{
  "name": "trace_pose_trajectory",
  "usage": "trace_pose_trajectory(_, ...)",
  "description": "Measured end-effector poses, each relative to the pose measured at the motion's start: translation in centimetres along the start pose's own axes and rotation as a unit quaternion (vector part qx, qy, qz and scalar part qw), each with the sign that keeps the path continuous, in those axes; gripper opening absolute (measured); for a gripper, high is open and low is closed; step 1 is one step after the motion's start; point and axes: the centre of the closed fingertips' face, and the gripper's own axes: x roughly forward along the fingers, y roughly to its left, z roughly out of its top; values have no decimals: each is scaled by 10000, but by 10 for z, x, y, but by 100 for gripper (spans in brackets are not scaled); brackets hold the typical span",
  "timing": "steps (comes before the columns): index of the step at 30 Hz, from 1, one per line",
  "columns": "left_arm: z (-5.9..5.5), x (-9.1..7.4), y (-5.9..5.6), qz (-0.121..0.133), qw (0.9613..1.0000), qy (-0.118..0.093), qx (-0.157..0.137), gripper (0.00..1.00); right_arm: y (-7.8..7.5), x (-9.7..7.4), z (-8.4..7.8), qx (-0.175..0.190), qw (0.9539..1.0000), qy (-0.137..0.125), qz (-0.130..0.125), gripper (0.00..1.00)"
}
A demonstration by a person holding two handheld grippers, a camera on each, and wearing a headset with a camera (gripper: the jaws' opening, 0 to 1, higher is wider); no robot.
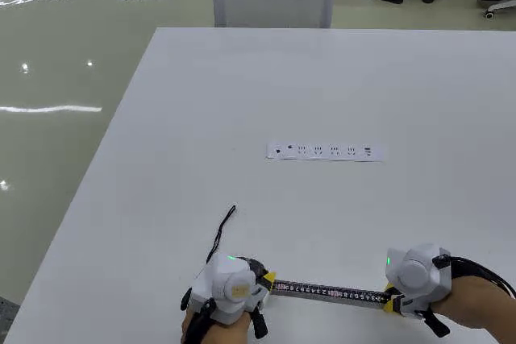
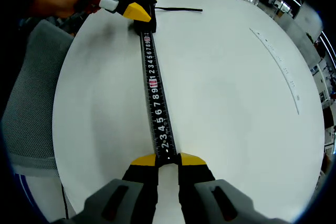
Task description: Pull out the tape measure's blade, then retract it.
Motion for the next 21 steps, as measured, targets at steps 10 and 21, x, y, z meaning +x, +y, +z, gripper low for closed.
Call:
trace_pose_trajectory(10, 1, 1, 2, -51, 10000, -6, 0, 58, 1, -2, 1, -26, 10000, 14, 0, 13)
trace_pose_trajectory(21, 3, -3, 1, -61, 10000, 9, -16, 58, 2, 0, 4, -21, 10000, -88, -7, 13)
